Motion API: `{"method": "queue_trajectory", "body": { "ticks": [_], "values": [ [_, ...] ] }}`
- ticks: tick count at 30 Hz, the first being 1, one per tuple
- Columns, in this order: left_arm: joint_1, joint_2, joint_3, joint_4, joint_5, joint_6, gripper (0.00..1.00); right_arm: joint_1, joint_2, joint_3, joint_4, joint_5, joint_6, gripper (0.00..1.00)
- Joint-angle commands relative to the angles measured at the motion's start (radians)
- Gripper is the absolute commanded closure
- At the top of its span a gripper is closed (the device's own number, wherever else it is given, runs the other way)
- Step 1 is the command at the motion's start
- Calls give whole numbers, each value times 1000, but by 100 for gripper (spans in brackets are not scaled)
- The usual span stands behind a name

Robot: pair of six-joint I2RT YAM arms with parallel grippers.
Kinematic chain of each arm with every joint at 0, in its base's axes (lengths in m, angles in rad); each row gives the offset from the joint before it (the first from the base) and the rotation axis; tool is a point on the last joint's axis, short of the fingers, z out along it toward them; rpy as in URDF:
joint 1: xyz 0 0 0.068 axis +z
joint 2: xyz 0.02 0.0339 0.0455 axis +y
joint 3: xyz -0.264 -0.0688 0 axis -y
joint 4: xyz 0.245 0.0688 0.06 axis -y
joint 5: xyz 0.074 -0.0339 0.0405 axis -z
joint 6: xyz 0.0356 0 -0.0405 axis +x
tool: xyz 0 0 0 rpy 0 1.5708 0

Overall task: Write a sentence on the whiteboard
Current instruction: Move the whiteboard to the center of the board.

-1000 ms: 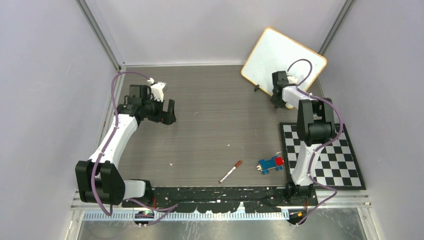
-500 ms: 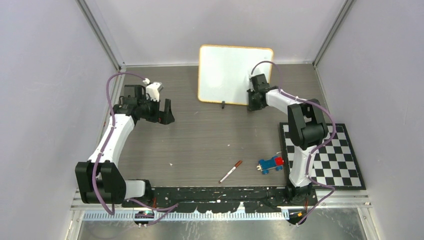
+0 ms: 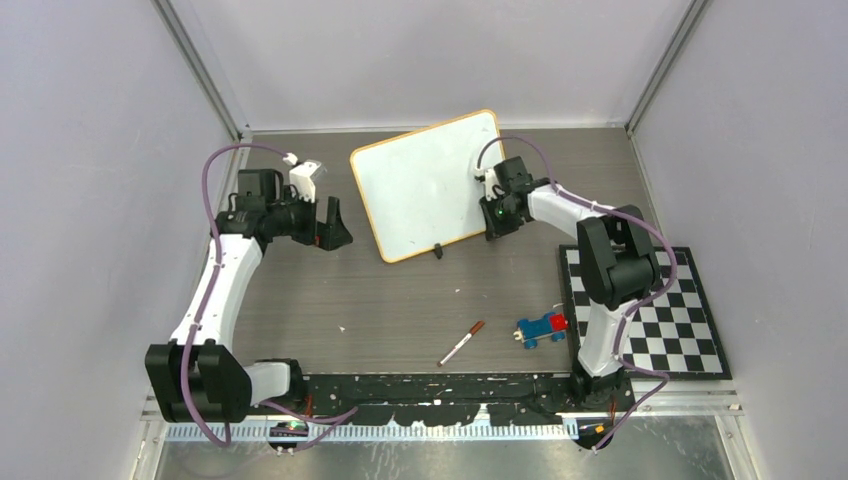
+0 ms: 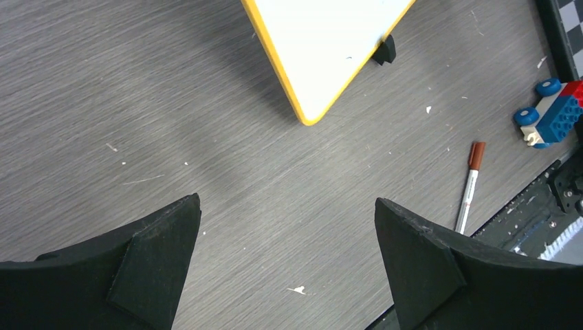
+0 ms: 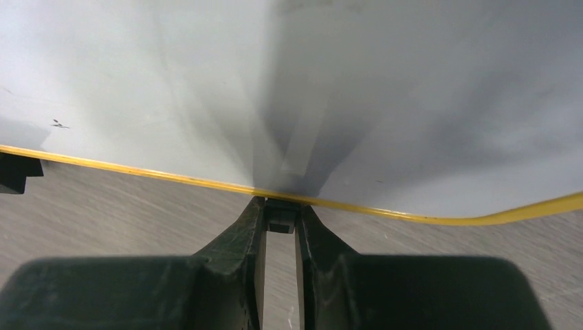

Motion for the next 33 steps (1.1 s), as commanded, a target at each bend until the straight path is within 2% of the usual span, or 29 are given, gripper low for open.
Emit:
{"method": "queue_trajectory", "body": {
  "ticks": [1, 7, 15, 16, 18, 19, 20, 21, 24, 26, 29, 33],
  "values": [
    [1, -36, 47, -31, 59, 29, 0, -42, -85, -39, -141, -48, -81, 100],
    [1, -40, 75, -43, 89, 29, 0, -117, -142, -107, -172, -88, -85, 100],
    [1, 17, 137, -92, 152, 41, 0, -129, -164, -193, -139, -95, -94, 99],
    [1, 21, 144, -99, 148, 45, 0, -130, -161, -188, -138, -93, -95, 94],
    [-7, 30, 160, -119, 141, 57, 0, -131, -162, -169, -168, -113, -114, 74],
    [-9, 34, 167, -128, 139, 61, 0, -130, -170, -162, -186, -126, -128, 61],
    [-10, 39, 176, -139, 137, 65, 0, -132, -184, -159, -205, -141, -143, 44],
    [-11, 45, 187, -155, 137, 70, 0, -132, -214, -160, -224, -155, -164, 36],
    [-14, 72, 226, -203, 142, 80, 0, -132, -295, -172, -288, -193, -243, 20],
    [-17, 84, 243, -227, 146, 82, 0, -132, -344, -170, -355, -227, -313, 17],
    [-19, 81, 250, -237, 142, 76, 0, -106, -412, -157, -460, -290, -423, 16],
    [-19, 60, 229, -220, 141, 36, 0, 43, -499, -153, -529, -268, -508, 16]
  ]
}}
